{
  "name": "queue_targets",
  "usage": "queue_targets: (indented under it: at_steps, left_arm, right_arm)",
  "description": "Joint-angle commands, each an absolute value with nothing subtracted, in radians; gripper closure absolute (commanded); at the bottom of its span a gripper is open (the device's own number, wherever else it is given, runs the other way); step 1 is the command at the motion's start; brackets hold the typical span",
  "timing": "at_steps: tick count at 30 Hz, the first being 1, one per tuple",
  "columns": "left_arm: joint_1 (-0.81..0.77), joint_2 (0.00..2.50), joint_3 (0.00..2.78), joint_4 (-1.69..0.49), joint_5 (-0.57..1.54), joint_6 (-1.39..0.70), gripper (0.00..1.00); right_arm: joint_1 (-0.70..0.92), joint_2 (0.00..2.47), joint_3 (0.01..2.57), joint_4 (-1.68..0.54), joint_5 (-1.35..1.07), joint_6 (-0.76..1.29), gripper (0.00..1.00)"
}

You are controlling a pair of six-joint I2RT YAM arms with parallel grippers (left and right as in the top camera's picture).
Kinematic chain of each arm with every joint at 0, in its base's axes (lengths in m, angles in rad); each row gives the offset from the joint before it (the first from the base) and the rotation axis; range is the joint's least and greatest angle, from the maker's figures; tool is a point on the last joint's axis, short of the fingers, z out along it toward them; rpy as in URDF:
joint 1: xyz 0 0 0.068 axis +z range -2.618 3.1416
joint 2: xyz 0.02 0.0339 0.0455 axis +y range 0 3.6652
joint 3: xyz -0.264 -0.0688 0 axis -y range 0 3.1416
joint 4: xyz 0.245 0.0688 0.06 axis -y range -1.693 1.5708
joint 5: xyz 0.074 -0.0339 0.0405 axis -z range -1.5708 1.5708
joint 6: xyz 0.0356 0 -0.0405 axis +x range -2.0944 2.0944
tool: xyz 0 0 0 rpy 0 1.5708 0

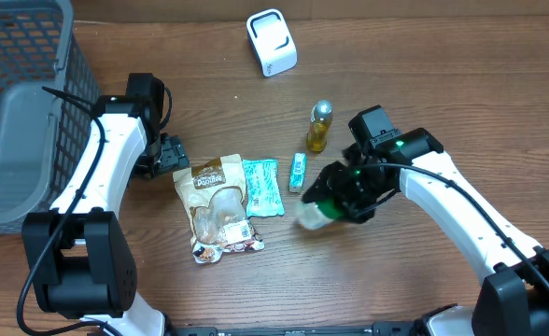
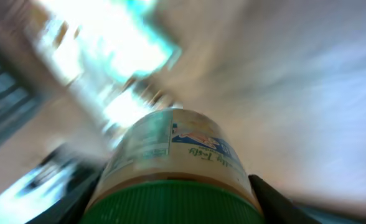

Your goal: Scan the item barcode

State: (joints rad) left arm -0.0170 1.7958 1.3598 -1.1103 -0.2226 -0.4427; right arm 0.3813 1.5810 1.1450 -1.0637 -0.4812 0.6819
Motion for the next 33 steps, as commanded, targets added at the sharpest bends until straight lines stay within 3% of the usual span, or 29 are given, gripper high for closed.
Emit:
queue_targets:
  at_steps: [1, 5, 7, 11, 16, 22, 33]
  left_arm:
    - [-0.013, 1.806, 1.354, -1.11, -0.243, -0.45, 0.01]
    - [-0.013, 1.806, 1.354, -1.11, -0.243, -0.45, 0.01]
    - [-0.013, 1.806, 1.354, -1.11, -0.243, -0.45, 0.01]
    - [-0.013, 1.806, 1.354, -1.11, -0.243, -0.45, 0.0]
    - [-0.013, 1.806, 1.354, -1.11, -0.243, -0.45, 0.0]
    - [-0.013, 1.806, 1.354, -1.11, -0.243, -0.45, 0.0]
    - [-0.013, 1.806, 1.354, -1.11, -0.243, -0.45, 0.0]
  right_arm:
    - [0.379, 1.551, 1.179, -1.028, -0.024, 0.563, 0.69]
    - [0.379, 1.551, 1.18, -0.956, 0.205, 0.55, 0.82]
    - [0.379, 1.55, 1.194, -0.911, 0.262, 0.446, 0.87]
    - [0.379, 1.55, 1.33, -0.946, 0.299, 0.353, 0.87]
    - [0.379, 1.551, 1.61, -1.05, 0.294, 0.262, 0.97]
    - [0.381, 1.551, 1.826, -1.018, 0.214, 0.2, 0.97]
    - [0.393, 1.651, 1.834, -0.802, 0.118, 0.201, 0.96]
